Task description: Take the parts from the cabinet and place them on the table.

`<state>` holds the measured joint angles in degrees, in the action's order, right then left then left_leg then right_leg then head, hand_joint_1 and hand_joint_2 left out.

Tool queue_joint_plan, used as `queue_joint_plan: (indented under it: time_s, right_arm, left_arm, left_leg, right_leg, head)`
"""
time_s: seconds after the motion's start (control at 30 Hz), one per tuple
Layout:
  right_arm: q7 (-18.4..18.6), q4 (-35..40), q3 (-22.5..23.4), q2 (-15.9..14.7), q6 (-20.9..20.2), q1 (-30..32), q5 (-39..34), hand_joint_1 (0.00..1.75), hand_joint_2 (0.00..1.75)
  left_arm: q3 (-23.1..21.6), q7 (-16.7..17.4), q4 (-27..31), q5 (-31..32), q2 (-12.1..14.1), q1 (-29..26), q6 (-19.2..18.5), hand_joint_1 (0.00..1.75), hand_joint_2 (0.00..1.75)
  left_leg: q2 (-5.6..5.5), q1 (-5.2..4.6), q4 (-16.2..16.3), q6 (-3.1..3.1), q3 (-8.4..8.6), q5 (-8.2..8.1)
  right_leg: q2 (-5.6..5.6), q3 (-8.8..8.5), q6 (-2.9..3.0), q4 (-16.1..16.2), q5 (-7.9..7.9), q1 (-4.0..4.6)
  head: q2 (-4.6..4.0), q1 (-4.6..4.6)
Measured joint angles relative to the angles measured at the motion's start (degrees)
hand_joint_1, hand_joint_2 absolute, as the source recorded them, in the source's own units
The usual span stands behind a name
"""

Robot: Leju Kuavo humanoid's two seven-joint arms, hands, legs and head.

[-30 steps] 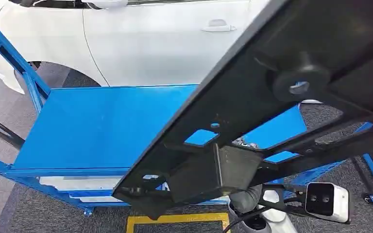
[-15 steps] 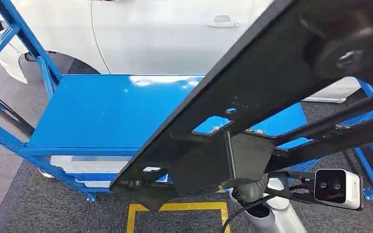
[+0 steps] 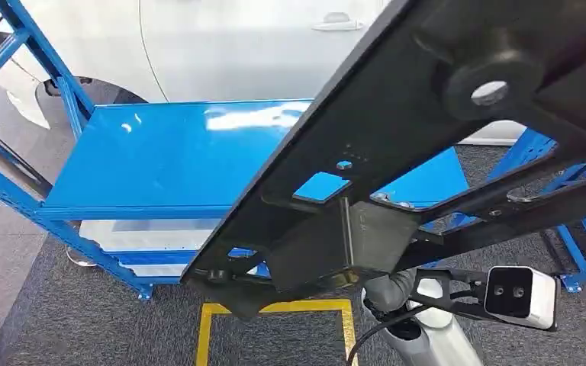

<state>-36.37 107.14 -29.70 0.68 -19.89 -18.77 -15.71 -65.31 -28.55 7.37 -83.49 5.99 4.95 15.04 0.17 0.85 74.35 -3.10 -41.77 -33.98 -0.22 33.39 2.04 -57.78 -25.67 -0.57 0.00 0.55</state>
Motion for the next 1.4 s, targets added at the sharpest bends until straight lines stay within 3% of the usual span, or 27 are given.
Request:
queue_joint_plan:
  time_s: [0.07, 0.13, 0.17, 0.2, 0.33, 0.37, 0.4, 0.47, 0.5, 0.57, 0.63, 0.67, 0.7, 0.8, 0.83, 0.87, 0.9, 0.97, 1.03, 1.1, 1.13, 1.17, 1.2, 1.23, 1.33, 1.37, 1.4]
  right_arm:
    - [-0.2, -0.3, 0.0, 0.0, 0.0, 0.2, 0.1, 1.75, 1.75]
    - [-0.9, -0.3, -0.1, 0.0, 0.0, 0.5, 0.3, 1.75, 1.75]
    - [-1.4, -0.3, -0.1, 0.0, 0.0, 0.5, 0.6, 1.75, 1.75]
    - [-1.8, -0.3, -0.1, 0.0, -0.2, 0.6, 0.8, 1.75, 1.75]
    - [-2.4, -0.4, -0.1, 0.0, -0.2, 1.0, 1.3, 1.75, 1.75]
    - [-2.4, -0.4, -0.1, 0.0, -0.2, 1.2, 1.4, 1.75, 1.75]
    - [-2.4, -0.4, -0.1, 0.0, -0.2, 1.3, 1.5, 1.75, 1.75]
    - [-2.5, -0.5, -0.1, -0.1, -0.2, 1.8, 1.6, 1.75, 1.75]
    - [-2.5, -0.6, -0.1, -0.1, -0.3, 2.1, 1.7, 1.75, 1.75]
    - [-2.6, -0.9, -0.2, -0.2, -0.4, 2.5, 1.8, 1.75, 1.75]
    - [-2.7, -1.0, -0.2, -0.2, -0.4, 2.5, 1.9, 1.75, 1.75]
    - [-2.7, -1.0, -0.2, -0.2, -0.5, 2.4, 1.9, 1.75, 1.75]
    - [-2.8, -1.0, -0.2, -0.2, -0.7, 2.3, 1.9, 1.75, 1.75]
    - [-2.6, -0.9, -0.2, -0.1, -0.7, 2.2, 2.2, 1.75, 1.75]
    - [-2.4, -0.9, -0.2, -0.1, -0.7, 2.2, 2.3, 1.75, 1.75]
    - [-2.2, -0.9, -0.2, -0.1, -0.7, 2.0, 2.2, 1.75, 1.75]
    - [-2.0, -0.9, -0.2, -0.1, -0.7, 1.9, 2.1, 1.75, 1.75]
    - [-1.7, -0.9, -0.2, 0.0, -1.1, 1.8, 1.8, 1.75, 1.75]
    - [-1.7, -1.0, -0.2, 0.0, -1.4, 1.8, 1.4, 1.75, 1.75]
    - [-1.8, -1.0, -0.2, 0.0, -1.4, 1.9, 1.1, 1.75, 1.75]
    - [-1.9, -1.0, -0.2, 0.0, -1.4, 1.8, 0.9, 1.75, 1.75]
    - [-2.1, -1.0, -0.2, 0.0, -1.4, 1.8, 0.7, 1.75, 1.75]
    - [-2.3, -1.0, -0.2, 0.0, -1.4, 1.8, 0.6, 1.75, 1.75]
    - [-2.3, -1.0, -0.2, 0.0, -1.4, 1.8, 0.6, 1.75, 1.75]
    - [-2.4, -1.0, -0.2, -0.1, -1.4, 1.8, 0.5, 1.75, 1.75]
    - [-2.4, -1.0, -0.2, -0.1, -1.4, 1.9, 0.5, 1.75, 1.75]
    - [-2.7, -1.0, -0.2, -0.2, -1.3, 1.8, 0.5, 1.75, 1.75]
  left_arm:
    - [0.0, -0.2, 0.0, 0.0, 0.0, 0.0, -0.1, 0.00, 0.00]
    - [0.0, -0.7, 0.0, 0.0, 0.0, 0.0, -0.1, 0.00, 0.00]
    - [0.0, -1.1, 0.0, 0.0, 0.0, 0.1, -0.1, 0.00, 0.00]
    - [0.0, -1.6, 0.0, 0.0, 0.1, 0.2, -0.4, 0.00, 0.00]
    - [0.0, -1.9, 0.0, 0.0, 0.2, 0.0, -1.1, 0.00, 0.00]
    - [0.0, -1.8, 0.0, 0.0, 0.2, 0.1, -1.2, 0.00, 0.00]
    - [0.0, -1.6, 0.0, 0.0, 0.2, 0.2, -1.1, 0.00, 0.00]
    - [0.0, -1.4, 0.0, 0.0, 0.2, 0.1, -1.1, 0.00, 0.00]
    - [-0.1, -1.3, 0.0, 0.0, 0.1, 0.1, -1.0, 0.00, 0.00]
    - [-0.1, -1.3, 0.0, 0.0, 0.1, 0.1, -0.9, 0.00, 0.00]
    - [-0.1, -1.3, 0.0, 0.0, 0.1, 0.1, -0.7, 0.00, 0.00]
    - [-0.1, -1.3, 0.0, 0.0, 0.1, 0.1, -0.7, 0.00, 0.00]
    - [-0.1, -1.2, 0.0, 0.0, 0.0, 0.1, -0.6, 0.00, 0.00]
    - [-0.1, -0.6, 0.0, 0.0, 0.0, 0.0, 0.1, 0.00, 0.00]
    - [-0.1, -0.3, 0.0, 0.0, 0.0, 0.0, 0.4, 0.00, 0.00]
    - [-0.1, 0.0, 0.0, 0.0, 0.1, 0.0, 0.8, 0.00, 0.00]
    - [0.0, 0.7, 0.0, 0.0, 0.1, -0.1, 1.2, 0.00, 0.00]
    - [0.2, 1.4, 0.0, 0.0, 0.2, -0.1, 1.6, 0.00, 0.00]
    - [0.5, 1.6, 0.0, 0.0, 0.3, -0.2, 1.7, 0.00, 0.00]
    - [0.8, 1.6, 0.0, 0.0, 0.4, -0.3, 1.8, 0.00, 0.00]
    - [1.0, 1.6, 0.0, 0.0, 0.5, -0.4, 1.8, 0.00, 0.00]
    - [1.1, 1.6, 0.0, 0.0, 0.6, -0.4, 1.8, 0.00, 0.00]
    - [1.1, 1.6, 0.0, 0.0, 0.7, -0.4, 1.8, 0.00, 0.00]
    - [1.1, 1.6, 0.0, 0.0, 0.8, -0.5, 1.8, 0.00, 0.00]
    - [1.3, 1.6, 0.0, 0.0, 0.9, -0.7, 1.9, 0.00, 0.00]
    - [1.3, 1.6, 0.0, 0.0, 0.9, -0.6, 1.9, 0.00, 0.00]
    - [1.3, 1.6, 0.0, 0.0, 0.9, -0.4, 1.9, 0.00, 0.00]
  left_leg:
    - [0.00, 0.00, 0.4, 0.16, 2.00, 2.33]
    - [-0.03, -0.06, -7.8, 0.76, 8.39, 5.97]
    - [-0.12, -0.22, -13.7, 1.40, 12.80, 5.75]
    - [-0.15, -0.63, -18.2, 1.88, 15.36, 3.94]
    - [-0.17, -0.68, -19.1, 2.93, 14.08, 5.75]
    - [0.27, -0.35, -19.5, 3.27, 13.81, 6.65]
    - [0.27, -0.34, -19.7, 3.92, 13.07, 7.33]
    - [0.30, -0.45, -19.4, 4.13, 11.41, 8.44]
    - [0.33, -0.50, -19.3, 4.12, 10.60, 8.95]
    - [0.35, -0.53, -18.8, 4.02, 8.81, 9.88]
    - [0.34, -0.53, -18.0, 3.73, 7.22, 10.55]
    - [0.32, -0.53, -17.5, 3.56, 6.66, 10.73]
    - [0.31, -0.74, -17.1, 3.33, 6.04, 10.92]
    - [0.33, -0.59, -17.2, 2.47, 5.67, 12.23]
    - [0.30, -0.81, -17.3, 2.14, 5.55, 12.49]
    - [0.21, -0.50, -17.0, 1.95, 5.20, 11.88]
    - [0.17, -0.50, -15.2, 1.48, 4.57, 9.55]
    - [0.16, -0.18, -6.7, 0.69, 1.81, 3.38]
    - [0.17, 0.06, 0.4, 0.22, -0.04, 1.15]
    - [0.16, 0.42, -2.6, 0.05, 2.93, 3.87]
    - [-0.01, 0.50, -7.8, 0.12, 6.40, 5.85]
    - [-0.72, 0.60, -13.4, 0.21, 9.99, 7.39]
    - [-2.78, 0.75, -17.3, 0.50, 12.35, 6.19]
    - [-3.22, 0.47, -18.1, 0.79, 12.76, 6.43]
    - [-2.10, 0.17, -18.0, 1.56, 12.19, 6.57]
    - [-1.50, 0.79, -18.6, 2.34, 12.22, 7.08]
    - [-0.96, 0.55, -18.7, 2.82, 12.04, 7.34]
  right_leg:
    - [-0.01, 1.52, -0.11, -0.1, 1.10, 0.13]
    - [0.01, 2.71, -0.31, -0.2, 2.10, 0.26]
    - [0.02, 3.03, -0.51, -0.2, 2.61, 0.27]
    - [0.04, 3.33, -0.91, -0.2, 2.95, 0.55]
    - [0.00, 3.46, -2.32, 0.8, 5.09, 0.42]
    - [0.09, 4.15, -2.56, 0.3, 3.82, 0.27]
    - [0.12, 4.96, -2.81, -1.8, 0.64, 0.24]
    - [0.13, 7.42, -3.16, -10.8, -6.26, 0.17]
    - [0.13, 8.32, -3.31, -14.9, -7.94, 0.17]
    - [0.12, 7.63, -3.40, -17.6, -6.26, 0.14]
    - [0.12, 2.17, -3.13, -10.6, -2.30, 0.16]
    - [0.12, -1.66, -2.84, -5.2, -1.72, 0.20]
    - [0.13, -4.31, -2.37, -0.8, -3.54, 0.42]
    - [0.14, -4.43, -1.71, 0.6, -3.40, 0.90]
    - [0.13, -4.12, -1.12, 1.2, -2.96, 0.55]
    - [-0.18, -4.09, -0.58, 1.5, -2.35, 0.20]
    - [-0.16, -3.70, -0.21, 1.6, -1.95, 0.23]
    - [-0.07, -2.85, 0.03, 1.6, -1.17, 0.23]
    - [0.17, -1.88, -0.10, 1.5, -0.44, 0.21]
    - [0.82, -1.08, -0.43, 1.3, 0.14, 0.12]
    - [1.31, -0.79, -0.66, 1.1, 0.34, 0.04]
    - [1.68, -0.59, -0.83, 0.9, 0.45, -0.09]
    - [1.97, -0.19, -1.15, 0.8, 0.63, -0.09]
    - [2.47, 0.14, -1.66, 0.7, 0.96, -0.04]
    - [3.74, 0.55, -2.90, 0.9, 1.82, -0.26]
    - [3.48, 0.77, -3.11, 0.6, 1.45, -0.16]
    - [2.10, 1.40, -3.24, -1.0, -0.03, -0.16]
  head:
    - [-0.02, 0.00]
    - [0.00, -0.02]
    - [0.00, -0.02]
    - [0.00, -0.02]
    - [0.00, 0.33]
    - [0.00, 0.39]
    - [0.00, 0.05]
    - [-0.02, -0.05]
    - [0.00, -0.06]
    - [0.00, -0.04]
    - [0.00, -0.04]
    - [0.00, -0.04]
    - [0.00, -0.04]
    - [0.00, -0.07]
    - [0.00, 0.00]
    - [0.00, -0.11]
    - [0.00, 0.13]
    - [0.00, 0.31]
    - [-0.02, 0.33]
    - [0.00, 0.33]
    - [0.00, 0.31]
    - [0.00, 0.33]
    - [0.00, 0.31]
    - [0.00, 0.24]
    - [0.00, 0.31]
    - [0.00, 0.24]
    - [0.00, 0.15]
